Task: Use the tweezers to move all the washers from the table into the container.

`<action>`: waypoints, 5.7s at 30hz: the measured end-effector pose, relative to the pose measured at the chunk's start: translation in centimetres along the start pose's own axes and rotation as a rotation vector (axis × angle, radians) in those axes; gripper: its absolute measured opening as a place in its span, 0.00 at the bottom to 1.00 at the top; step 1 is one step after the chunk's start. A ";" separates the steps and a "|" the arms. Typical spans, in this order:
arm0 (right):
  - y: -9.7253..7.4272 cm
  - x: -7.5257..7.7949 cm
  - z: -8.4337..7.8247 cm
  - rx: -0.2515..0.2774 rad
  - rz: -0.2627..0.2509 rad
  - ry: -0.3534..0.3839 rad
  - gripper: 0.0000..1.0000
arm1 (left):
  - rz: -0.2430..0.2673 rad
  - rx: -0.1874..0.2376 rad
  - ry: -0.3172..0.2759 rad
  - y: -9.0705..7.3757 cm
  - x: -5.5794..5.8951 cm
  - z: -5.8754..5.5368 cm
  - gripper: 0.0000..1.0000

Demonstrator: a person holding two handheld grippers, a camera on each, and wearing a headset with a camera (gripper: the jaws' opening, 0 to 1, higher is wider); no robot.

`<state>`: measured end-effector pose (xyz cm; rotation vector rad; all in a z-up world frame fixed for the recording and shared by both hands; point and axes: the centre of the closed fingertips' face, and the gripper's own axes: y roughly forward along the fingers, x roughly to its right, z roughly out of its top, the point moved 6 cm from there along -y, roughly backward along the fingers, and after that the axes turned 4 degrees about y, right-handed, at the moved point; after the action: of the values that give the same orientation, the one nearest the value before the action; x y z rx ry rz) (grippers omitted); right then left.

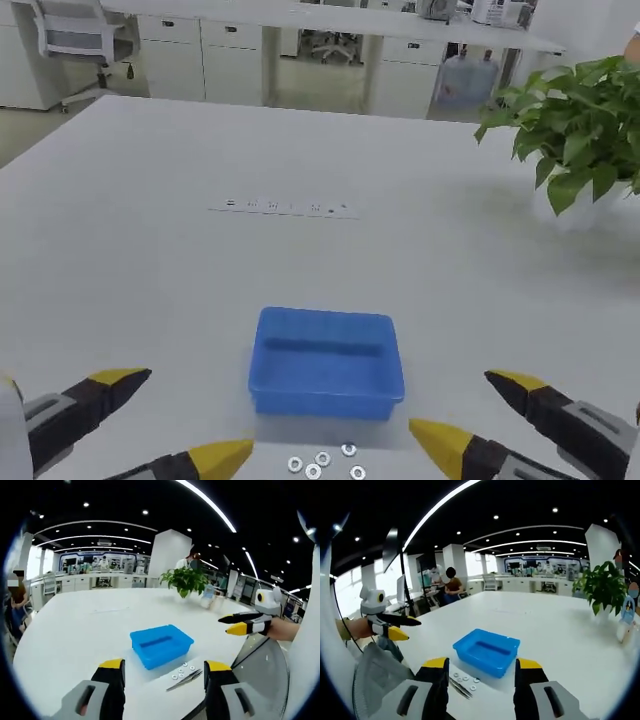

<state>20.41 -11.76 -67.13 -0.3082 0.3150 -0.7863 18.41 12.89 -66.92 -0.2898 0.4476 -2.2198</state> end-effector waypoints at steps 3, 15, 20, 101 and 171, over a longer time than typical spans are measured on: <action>0.7 -0.6 -1.1 -0.057 0.057 -0.027 0.28 | -0.094 -0.116 0.067 0.9 0.3 -1.1 0.47; 4.2 -1.8 -4.8 -0.329 0.231 -0.084 0.09 | -0.278 -0.427 0.259 4.8 1.0 -5.3 0.21; 5.5 -1.9 -5.8 -0.401 0.272 -0.160 0.09 | -0.336 -0.509 0.369 7.0 1.2 -6.3 0.14; 8.8 -0.9 -5.2 -0.301 0.407 -0.105 0.09 | -0.610 -0.433 0.739 11.7 6.0 2.5 0.00; 7.6 0.8 -3.7 -0.217 0.331 0.084 0.03 | -0.242 -0.035 0.087 6.0 1.0 2.5 0.37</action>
<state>24.37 -7.81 -73.58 -0.4148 0.5178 -0.4395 22.82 8.00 -67.06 -0.2787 0.5226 -2.4704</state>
